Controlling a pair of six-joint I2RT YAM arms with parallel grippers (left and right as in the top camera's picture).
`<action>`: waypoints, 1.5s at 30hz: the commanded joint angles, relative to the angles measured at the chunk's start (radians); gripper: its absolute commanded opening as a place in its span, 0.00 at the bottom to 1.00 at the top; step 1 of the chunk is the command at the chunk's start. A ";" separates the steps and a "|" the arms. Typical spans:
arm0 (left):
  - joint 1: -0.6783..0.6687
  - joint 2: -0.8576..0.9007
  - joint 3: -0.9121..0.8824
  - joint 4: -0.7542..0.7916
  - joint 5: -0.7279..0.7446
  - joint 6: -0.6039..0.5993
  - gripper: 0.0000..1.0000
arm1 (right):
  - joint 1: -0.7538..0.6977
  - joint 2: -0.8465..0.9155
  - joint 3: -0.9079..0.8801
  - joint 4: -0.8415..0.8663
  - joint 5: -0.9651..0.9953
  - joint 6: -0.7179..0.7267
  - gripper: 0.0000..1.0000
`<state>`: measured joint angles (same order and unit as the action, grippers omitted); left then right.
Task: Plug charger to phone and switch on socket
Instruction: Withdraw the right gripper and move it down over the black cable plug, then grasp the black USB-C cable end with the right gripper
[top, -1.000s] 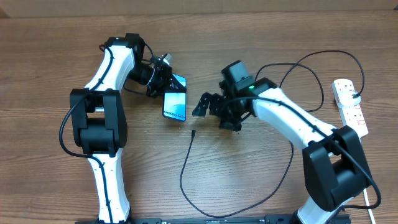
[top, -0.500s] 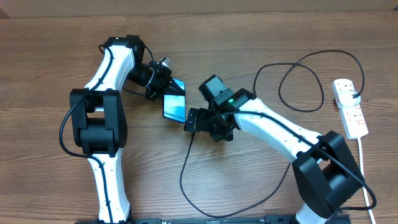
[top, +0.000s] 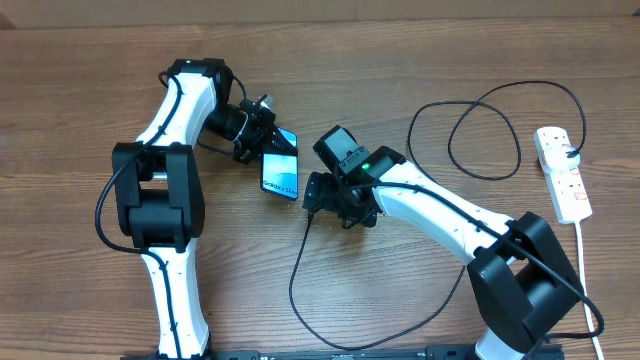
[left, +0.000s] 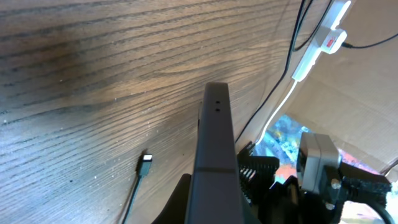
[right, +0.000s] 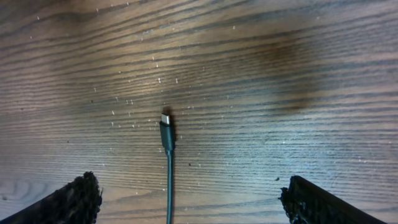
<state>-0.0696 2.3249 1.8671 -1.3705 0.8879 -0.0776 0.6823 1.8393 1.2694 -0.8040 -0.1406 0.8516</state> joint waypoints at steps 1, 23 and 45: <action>0.003 -0.017 0.020 -0.016 0.019 0.058 0.04 | 0.003 -0.016 0.002 0.001 0.028 0.009 0.88; 0.119 -0.017 0.020 0.155 0.010 0.029 0.04 | 0.026 0.006 0.006 0.013 0.020 0.042 0.64; 0.154 -0.017 0.020 0.137 -0.008 0.041 0.04 | 0.166 0.209 0.008 0.111 0.241 0.065 0.18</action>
<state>0.0914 2.3249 1.8671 -1.2297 0.8581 -0.0307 0.8551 1.9926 1.2835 -0.6903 0.0692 0.9115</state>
